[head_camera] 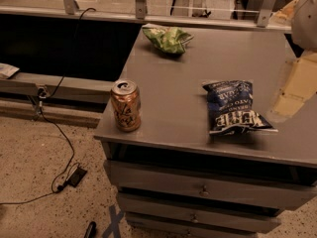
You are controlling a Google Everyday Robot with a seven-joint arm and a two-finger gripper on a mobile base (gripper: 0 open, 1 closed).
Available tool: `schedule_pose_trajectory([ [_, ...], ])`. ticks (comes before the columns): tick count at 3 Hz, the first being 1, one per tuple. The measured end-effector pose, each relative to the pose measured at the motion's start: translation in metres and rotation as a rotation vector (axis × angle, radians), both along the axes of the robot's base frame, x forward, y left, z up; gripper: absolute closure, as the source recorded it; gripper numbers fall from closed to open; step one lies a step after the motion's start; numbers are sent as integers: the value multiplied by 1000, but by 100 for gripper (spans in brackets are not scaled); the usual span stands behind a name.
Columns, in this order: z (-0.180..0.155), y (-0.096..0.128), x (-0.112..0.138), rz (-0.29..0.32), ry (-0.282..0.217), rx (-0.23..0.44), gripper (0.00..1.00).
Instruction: Move blue chip bag near green jalapeno chip bag
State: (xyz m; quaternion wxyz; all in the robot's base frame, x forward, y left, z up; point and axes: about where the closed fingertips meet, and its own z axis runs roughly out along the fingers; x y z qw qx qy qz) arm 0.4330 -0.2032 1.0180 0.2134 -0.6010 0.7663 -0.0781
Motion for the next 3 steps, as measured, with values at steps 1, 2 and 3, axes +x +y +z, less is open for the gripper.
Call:
schedule_pose_trajectory([
  [1,0,0,0,0,0,0,0],
  [2,-14,-12,9,-89,27,56,0],
  [3,-48,-37,21,-284,51,132,0],
])
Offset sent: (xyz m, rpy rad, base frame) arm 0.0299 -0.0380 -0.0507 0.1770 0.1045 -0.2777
